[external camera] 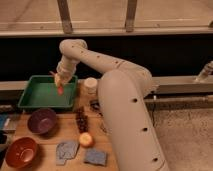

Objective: Place pepper in tray

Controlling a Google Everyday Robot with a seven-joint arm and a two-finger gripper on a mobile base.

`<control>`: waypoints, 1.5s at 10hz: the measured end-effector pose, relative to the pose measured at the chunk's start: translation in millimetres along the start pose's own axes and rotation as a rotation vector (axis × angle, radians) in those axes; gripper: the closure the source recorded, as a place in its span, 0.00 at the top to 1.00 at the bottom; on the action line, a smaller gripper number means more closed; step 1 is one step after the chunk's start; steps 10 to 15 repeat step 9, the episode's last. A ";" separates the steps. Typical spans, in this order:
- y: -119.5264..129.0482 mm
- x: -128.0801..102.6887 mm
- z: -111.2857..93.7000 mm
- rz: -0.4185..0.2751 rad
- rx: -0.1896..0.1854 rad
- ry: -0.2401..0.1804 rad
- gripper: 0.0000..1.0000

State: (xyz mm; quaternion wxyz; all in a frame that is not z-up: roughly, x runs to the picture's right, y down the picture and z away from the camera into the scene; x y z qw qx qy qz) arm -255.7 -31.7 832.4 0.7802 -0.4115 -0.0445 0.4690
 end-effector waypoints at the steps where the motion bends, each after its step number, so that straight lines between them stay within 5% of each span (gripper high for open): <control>1: 0.0 0.0 0.0 0.000 0.000 0.000 0.80; 15: 0.1 0.0 0.1 0.000 0.000 0.000 0.80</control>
